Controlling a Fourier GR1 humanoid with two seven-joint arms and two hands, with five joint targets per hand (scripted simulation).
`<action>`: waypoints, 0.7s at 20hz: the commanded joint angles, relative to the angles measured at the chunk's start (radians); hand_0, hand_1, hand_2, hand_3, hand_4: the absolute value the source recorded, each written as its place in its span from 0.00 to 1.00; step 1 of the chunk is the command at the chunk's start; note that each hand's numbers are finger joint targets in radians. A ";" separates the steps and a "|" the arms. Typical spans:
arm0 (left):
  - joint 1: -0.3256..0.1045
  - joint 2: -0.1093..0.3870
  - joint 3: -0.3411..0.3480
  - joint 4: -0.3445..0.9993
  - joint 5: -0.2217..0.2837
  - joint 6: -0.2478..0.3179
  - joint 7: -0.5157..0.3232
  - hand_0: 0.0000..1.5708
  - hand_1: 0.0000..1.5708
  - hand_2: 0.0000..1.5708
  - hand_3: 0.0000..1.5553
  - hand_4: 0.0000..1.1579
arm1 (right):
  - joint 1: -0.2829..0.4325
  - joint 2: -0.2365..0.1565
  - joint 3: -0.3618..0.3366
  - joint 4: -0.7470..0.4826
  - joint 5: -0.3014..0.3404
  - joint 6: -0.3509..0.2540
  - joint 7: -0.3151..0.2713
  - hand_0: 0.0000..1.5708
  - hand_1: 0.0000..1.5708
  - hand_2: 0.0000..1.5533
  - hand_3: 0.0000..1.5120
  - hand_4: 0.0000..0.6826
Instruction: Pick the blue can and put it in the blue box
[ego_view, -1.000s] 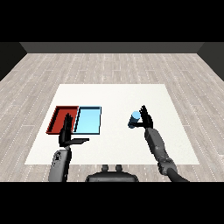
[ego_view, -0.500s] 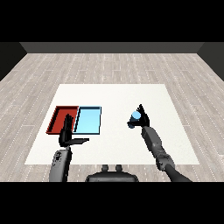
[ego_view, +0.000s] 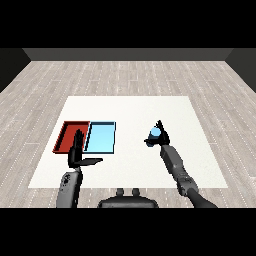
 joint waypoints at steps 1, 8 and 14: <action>0.078 0.003 0.004 -0.014 0.012 -0.027 -0.079 0.00 0.00 0.00 0.00 0.00 | -0.009 -0.003 -0.008 0.016 -0.004 -0.037 0.003 0.00 0.00 0.32 0.00 0.00; 0.025 -0.019 -0.024 -0.025 -0.023 0.017 -0.021 0.00 0.00 0.00 0.00 0.00 | -0.112 -0.007 -0.023 0.151 0.032 -0.175 0.006 0.94 0.94 0.94 0.95 0.81; 0.007 -0.013 -0.018 0.041 -0.011 -0.011 -0.057 0.00 0.00 0.00 0.00 0.00 | -0.018 -0.038 -0.002 0.064 0.027 -0.096 -0.029 0.92 0.92 0.93 0.87 0.70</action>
